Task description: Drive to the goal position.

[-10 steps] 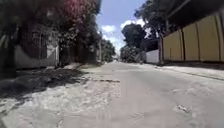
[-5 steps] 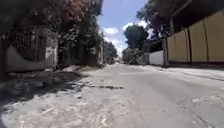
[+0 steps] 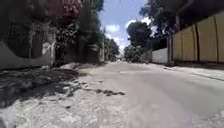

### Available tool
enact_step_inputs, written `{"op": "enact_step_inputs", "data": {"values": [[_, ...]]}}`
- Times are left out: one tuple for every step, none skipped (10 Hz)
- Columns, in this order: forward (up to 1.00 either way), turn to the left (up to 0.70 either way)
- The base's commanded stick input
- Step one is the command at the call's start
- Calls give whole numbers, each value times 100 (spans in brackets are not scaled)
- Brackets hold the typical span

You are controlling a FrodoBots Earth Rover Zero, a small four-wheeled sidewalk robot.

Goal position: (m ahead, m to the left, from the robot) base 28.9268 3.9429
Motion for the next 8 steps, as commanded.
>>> {"op": "enact_step_inputs", "data": {"values": [[100,0],[100,0],[100,0],[100,-4],[100,-25],[100,-37],[100,-18],[100,0]]}}
